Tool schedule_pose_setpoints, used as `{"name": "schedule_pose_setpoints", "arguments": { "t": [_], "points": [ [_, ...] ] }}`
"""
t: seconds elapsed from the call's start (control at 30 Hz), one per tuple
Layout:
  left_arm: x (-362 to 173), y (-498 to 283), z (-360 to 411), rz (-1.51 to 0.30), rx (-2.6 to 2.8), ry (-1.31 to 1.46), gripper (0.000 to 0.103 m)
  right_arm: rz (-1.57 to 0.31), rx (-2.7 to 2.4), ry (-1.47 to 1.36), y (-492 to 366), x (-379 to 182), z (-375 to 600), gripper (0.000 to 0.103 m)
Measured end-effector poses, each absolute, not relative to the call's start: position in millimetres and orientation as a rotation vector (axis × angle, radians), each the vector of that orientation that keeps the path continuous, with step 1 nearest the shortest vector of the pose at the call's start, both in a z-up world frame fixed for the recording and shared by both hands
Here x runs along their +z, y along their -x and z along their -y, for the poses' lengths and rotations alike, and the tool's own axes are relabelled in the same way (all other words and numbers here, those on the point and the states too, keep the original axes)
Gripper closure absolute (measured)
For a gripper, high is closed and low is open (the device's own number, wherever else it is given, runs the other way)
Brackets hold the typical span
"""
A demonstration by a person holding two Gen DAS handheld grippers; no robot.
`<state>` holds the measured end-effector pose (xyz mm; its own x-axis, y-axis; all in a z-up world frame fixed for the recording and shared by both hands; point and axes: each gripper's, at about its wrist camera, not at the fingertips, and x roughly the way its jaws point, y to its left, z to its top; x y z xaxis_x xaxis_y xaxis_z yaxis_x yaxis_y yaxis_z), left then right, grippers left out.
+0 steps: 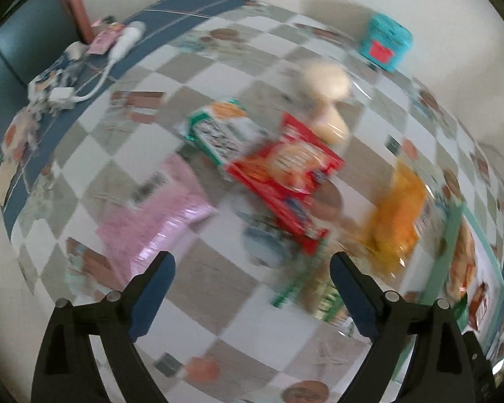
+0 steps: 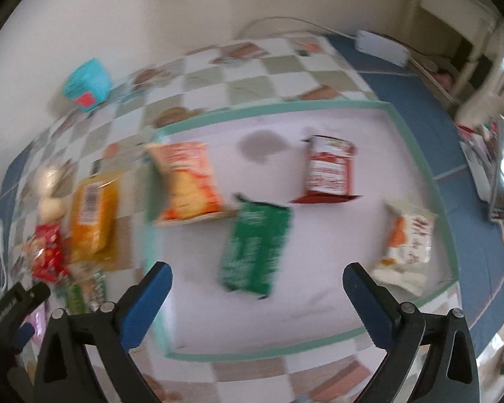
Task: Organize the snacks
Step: 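Grasp the pink bag with the left gripper while the right grasps the bread bag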
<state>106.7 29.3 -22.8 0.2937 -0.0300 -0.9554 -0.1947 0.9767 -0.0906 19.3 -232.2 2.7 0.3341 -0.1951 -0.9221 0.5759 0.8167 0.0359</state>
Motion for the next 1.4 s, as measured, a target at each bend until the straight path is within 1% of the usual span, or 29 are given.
{"name": "schedule_pose_setpoints", "arguments": {
  "t": [0.17, 0.57, 1.07, 1.2, 1.4],
  "points": [
    [-16.2, -111.0, -60.3, -1.221, 0.172, 0.186, 0.009, -1.136, -0.474, -0.344, -29.1, 1.2, 204.7, 0.0],
    [-17.5, -117.5, -112.3, -1.204, 0.212, 0.237, 0.009, -1.131, -0.347, -0.308, -48.1, -5.9, 157.9, 0.0],
    [-31.8, -118.5, -184.9, -1.206, 0.281, 0.412, 0.009, -1.178, -0.231, -0.262, -80.2, -24.9, 100.6, 0.0],
    [-37.9, -117.1, -191.2, -1.214, 0.288, 0.445, 0.009, -1.194, -0.203, -0.236, -88.3, -31.5, 85.7, 0.0],
    [-40.6, -125.8, -169.3, -1.228, 0.191, 0.396, 0.009, -1.236, -0.204, -0.22, -96.1, -48.8, 80.5, 0.0]
  ]
}}
